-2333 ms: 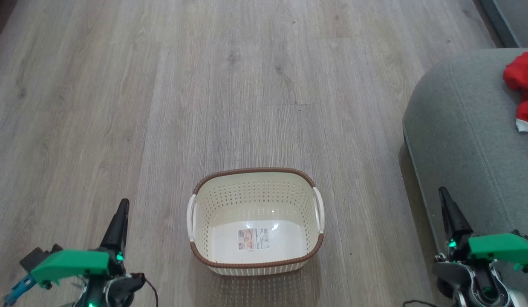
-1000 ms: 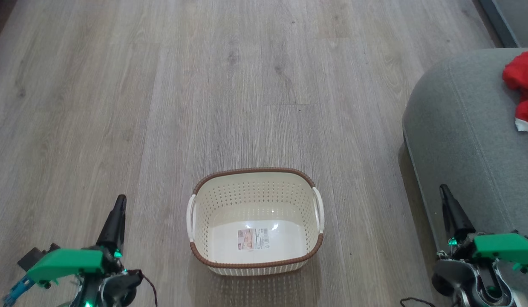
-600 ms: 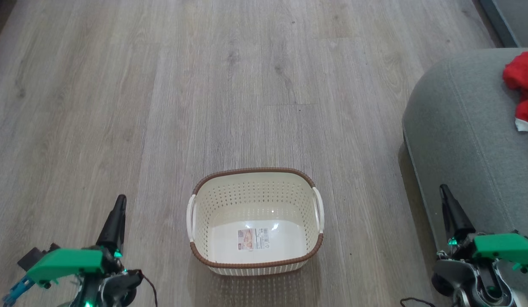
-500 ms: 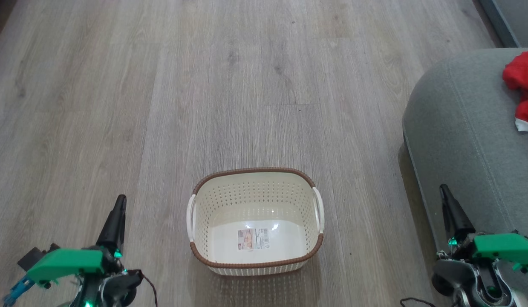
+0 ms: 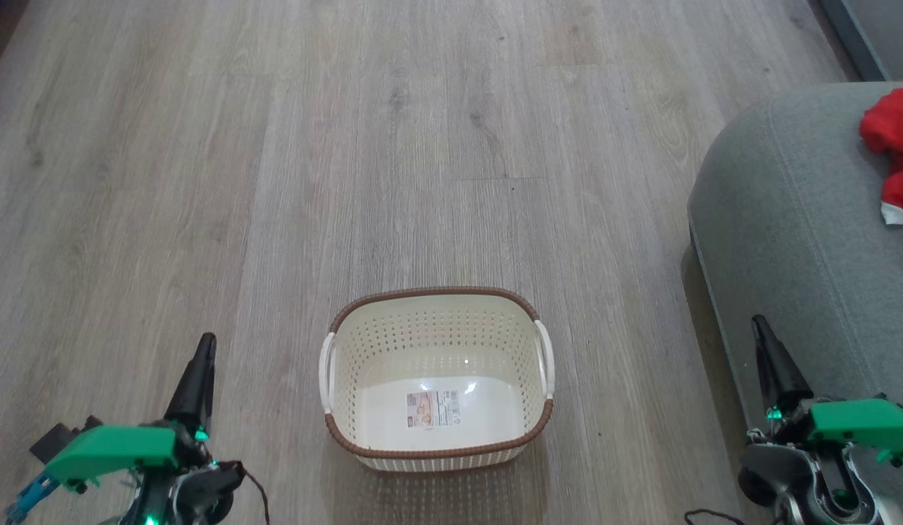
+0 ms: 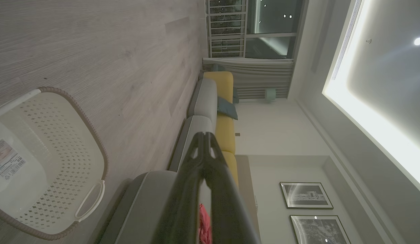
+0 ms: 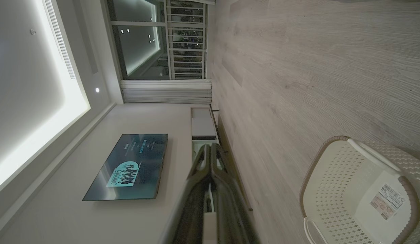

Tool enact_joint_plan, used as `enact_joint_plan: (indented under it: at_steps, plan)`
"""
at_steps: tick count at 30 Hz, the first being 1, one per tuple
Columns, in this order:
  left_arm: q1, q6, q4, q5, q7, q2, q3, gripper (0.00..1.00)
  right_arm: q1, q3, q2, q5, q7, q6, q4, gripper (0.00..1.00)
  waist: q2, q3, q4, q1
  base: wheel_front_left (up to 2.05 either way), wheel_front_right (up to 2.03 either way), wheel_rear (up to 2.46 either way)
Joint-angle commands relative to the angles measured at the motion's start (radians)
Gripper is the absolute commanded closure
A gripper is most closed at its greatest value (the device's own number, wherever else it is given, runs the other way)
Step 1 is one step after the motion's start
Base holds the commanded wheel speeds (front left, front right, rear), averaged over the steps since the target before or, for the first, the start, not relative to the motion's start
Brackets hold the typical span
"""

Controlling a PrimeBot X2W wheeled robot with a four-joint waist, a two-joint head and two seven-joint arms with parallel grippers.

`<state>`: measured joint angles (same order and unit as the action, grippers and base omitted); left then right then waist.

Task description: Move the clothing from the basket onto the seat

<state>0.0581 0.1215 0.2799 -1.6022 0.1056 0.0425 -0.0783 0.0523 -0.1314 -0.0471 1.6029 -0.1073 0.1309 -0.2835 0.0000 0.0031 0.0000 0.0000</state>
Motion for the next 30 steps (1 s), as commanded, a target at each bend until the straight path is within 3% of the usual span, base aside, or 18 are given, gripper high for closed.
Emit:
enact_joint_plan:
  at_steps: [1, 30]
  plan:
    - [0.050, 0.009, -0.035, -0.006, 0.008, 0.008, -0.036, 1.00, 0.056, 0.018, -0.003, 0.006, -0.006, 0.000, 0.039, 1.00, 0.0000, 0.000, 0.000, 0.0000, 0.00, 0.00, 0.00]
    - [0.050, 0.009, -0.035, -0.006, 0.008, 0.008, -0.035, 1.00, 0.056, 0.018, -0.003, 0.006, -0.006, 0.000, 0.039, 1.00, 0.0000, 0.000, 0.000, 0.0000, 0.00, 0.00, 0.00]
